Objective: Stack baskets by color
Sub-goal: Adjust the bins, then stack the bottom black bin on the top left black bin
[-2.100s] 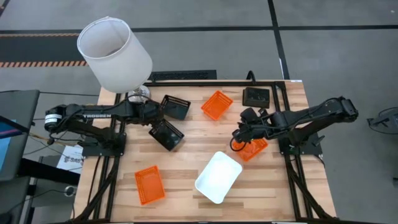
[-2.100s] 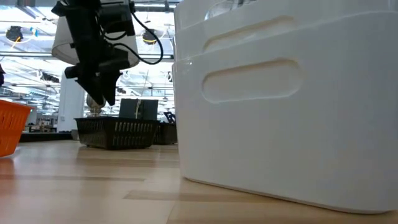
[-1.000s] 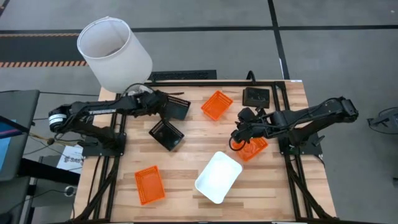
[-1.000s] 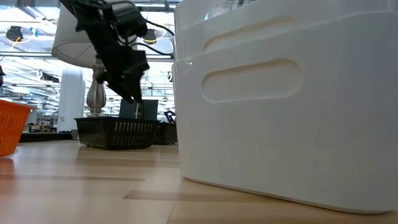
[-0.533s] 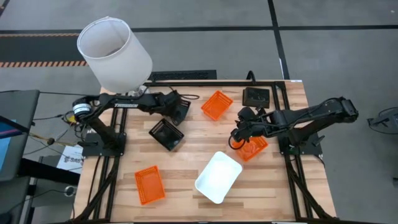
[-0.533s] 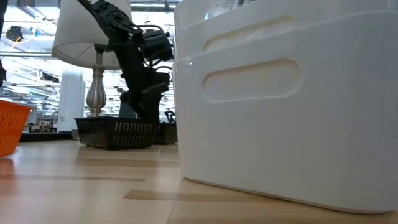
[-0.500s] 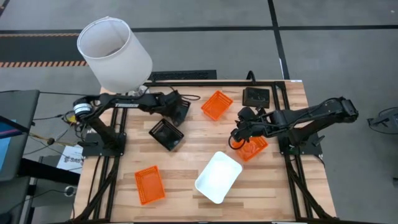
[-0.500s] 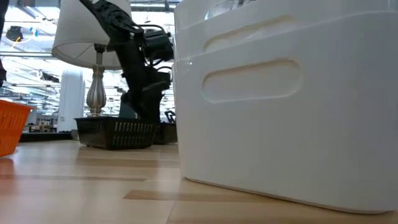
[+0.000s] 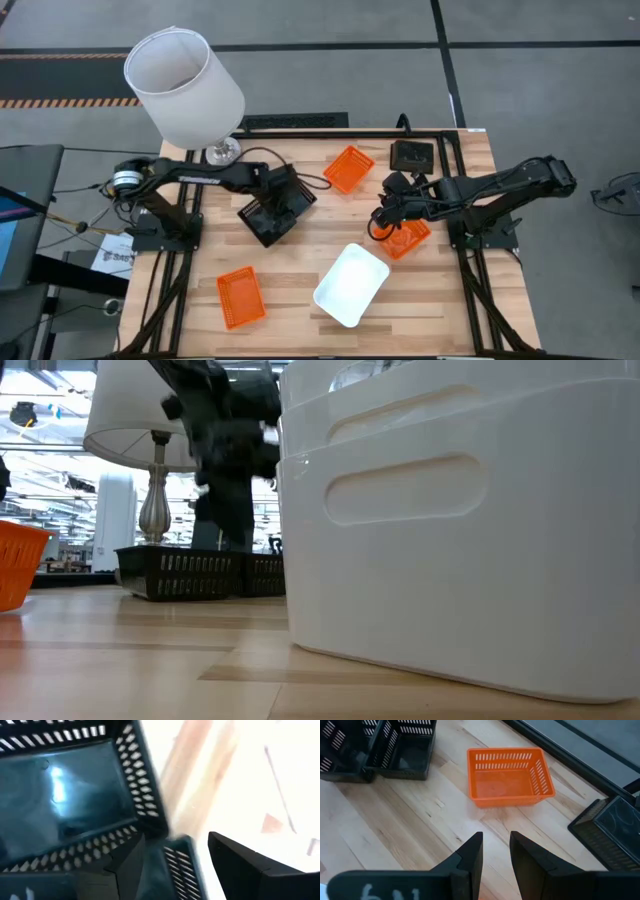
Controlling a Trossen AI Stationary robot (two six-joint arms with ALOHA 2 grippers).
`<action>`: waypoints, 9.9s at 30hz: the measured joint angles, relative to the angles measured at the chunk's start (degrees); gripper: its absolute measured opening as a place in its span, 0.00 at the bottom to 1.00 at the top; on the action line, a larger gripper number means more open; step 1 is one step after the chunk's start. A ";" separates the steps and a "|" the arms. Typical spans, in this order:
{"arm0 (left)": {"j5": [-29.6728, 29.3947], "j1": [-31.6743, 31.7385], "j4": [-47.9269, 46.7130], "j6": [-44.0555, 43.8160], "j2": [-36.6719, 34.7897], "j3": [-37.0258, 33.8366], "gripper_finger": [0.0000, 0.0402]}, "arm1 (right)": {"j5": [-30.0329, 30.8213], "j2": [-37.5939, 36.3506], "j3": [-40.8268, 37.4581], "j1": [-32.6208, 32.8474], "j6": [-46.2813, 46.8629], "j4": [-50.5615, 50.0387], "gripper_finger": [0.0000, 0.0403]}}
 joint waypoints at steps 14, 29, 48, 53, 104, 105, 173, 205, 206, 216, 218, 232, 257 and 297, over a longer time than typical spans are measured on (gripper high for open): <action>-26.04 -16.04 -3.20 -17.72 -23.11 0.04 0.52 | 3.60 2.93 0.09 -14.17 -6.00 -5.79 0.30; -35.91 -11.64 14.86 -10.61 -23.02 0.02 0.52 | 4.17 14.74 0.00 -52.38 -17.99 -8.76 0.30; -3.43 9.61 38.82 -11.61 -5.06 0.00 0.08 | -5.07 23.60 0.02 -63.18 -11.29 -1.98 0.02; -2.87 8.19 38.61 -9.67 -6.62 0.00 0.02 | -7.83 29.06 0.31 -61.45 -13.46 -3.78 0.01; -12.85 2.90 6.03 0.95 33.91 40.28 0.00 | -1.01 0.07 -8.22 -35.40 7.84 -18.75 0.02; -13.86 2.84 5.61 1.18 34.58 41.13 0.00 | -1.01 -0.52 -8.64 -35.31 7.80 -18.32 0.02; -20.85 0.97 -1.65 -2.36 37.80 47.23 0.00 | -9.18 -3.30 -22.45 -44.17 -2.91 9.23 0.02; -17.29 6.15 6.22 -10.79 42.06 47.54 0.00 | -19.91 6.22 -22.36 -44.17 -3.59 20.67 0.02; -17.57 6.17 6.55 -11.27 42.06 47.54 0.00 | -19.85 6.95 -22.36 -44.12 -3.29 20.70 0.02; -18.30 6.15 6.87 -12.34 42.06 47.54 0.00 | -23.94 10.64 -22.40 -42.82 -2.78 27.82 0.02; -18.13 6.15 5.46 -12.92 42.06 47.54 0.00 | -24.57 10.63 -22.40 -42.42 -2.87 28.92 0.02; -10.81 6.26 3.83 -14.77 42.01 47.43 0.00 | -28.97 10.17 -21.70 -42.10 -8.10 31.77 0.01; -38.09 -1.21 -15.78 10.33 40.43 62.58 0.00 | -40.03 -18.68 -19.10 -28.90 -32.79 25.67 0.01; -48.48 -33.92 -56.60 -47.72 -5.28 31.10 0.42 | -23.76 -11.87 -19.26 -17.92 -25.25 22.43 0.39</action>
